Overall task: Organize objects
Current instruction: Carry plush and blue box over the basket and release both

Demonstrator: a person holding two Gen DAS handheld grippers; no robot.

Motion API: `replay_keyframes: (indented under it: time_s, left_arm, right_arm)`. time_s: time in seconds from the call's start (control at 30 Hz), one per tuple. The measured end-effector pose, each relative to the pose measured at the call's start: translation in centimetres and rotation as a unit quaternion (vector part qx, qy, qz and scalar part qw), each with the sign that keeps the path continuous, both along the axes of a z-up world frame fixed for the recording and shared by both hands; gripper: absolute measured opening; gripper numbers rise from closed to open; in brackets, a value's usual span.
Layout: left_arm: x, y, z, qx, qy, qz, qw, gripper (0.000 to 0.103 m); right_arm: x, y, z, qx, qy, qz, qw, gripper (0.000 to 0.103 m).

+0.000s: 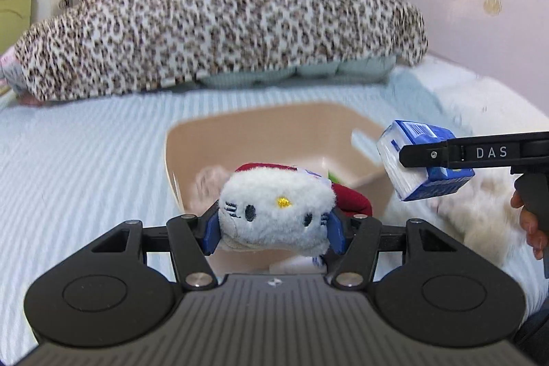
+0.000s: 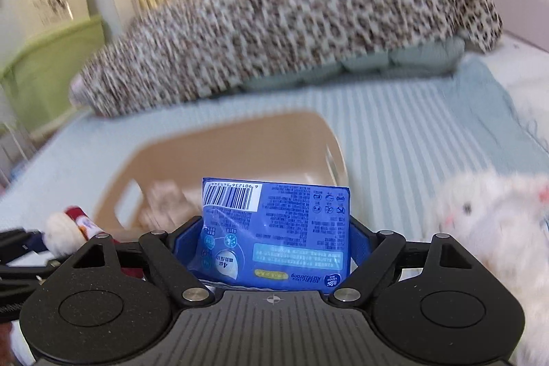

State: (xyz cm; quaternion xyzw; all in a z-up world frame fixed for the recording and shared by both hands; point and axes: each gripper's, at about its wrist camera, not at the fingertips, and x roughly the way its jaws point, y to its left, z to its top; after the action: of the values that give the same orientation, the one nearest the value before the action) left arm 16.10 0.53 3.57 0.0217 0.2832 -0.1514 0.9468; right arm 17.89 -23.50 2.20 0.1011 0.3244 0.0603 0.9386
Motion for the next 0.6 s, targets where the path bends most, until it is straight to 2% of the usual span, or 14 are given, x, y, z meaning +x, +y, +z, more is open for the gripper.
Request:
replay_keyframes:
  time_s: [0.13, 0.23, 0.43, 0.6]
  left_arm:
    - [1.8, -0.1, 1.8, 0.001, -0.025, 0.010, 0.9996, 0.061]
    - [3.6, -0.2, 2.2, 0.006, -0.028, 0.022, 0.9994, 0.061]
    - [8.0, -0.5, 1.5, 0.023, 0.002, 0.047, 0.9986, 0.061]
    - [11.5, -0.9, -0.7, 0.048, 0.045, 0.063, 0.9959, 0.061]
  right_arm:
    - [1.6, 0.4, 1.9, 0.001, -0.041, 0.006, 0.999, 0.083]
    - [3.4, 0.7, 2.3, 0.004, -0.054, 0.005, 0.998, 0.083]
    - [7.1, 0.9, 1.3, 0.027, -0.051, 0.011, 0.998, 0.083]
    - [9.4, 1.7, -0.9, 0.015, -0.027, 0.011, 0.999, 0.083]
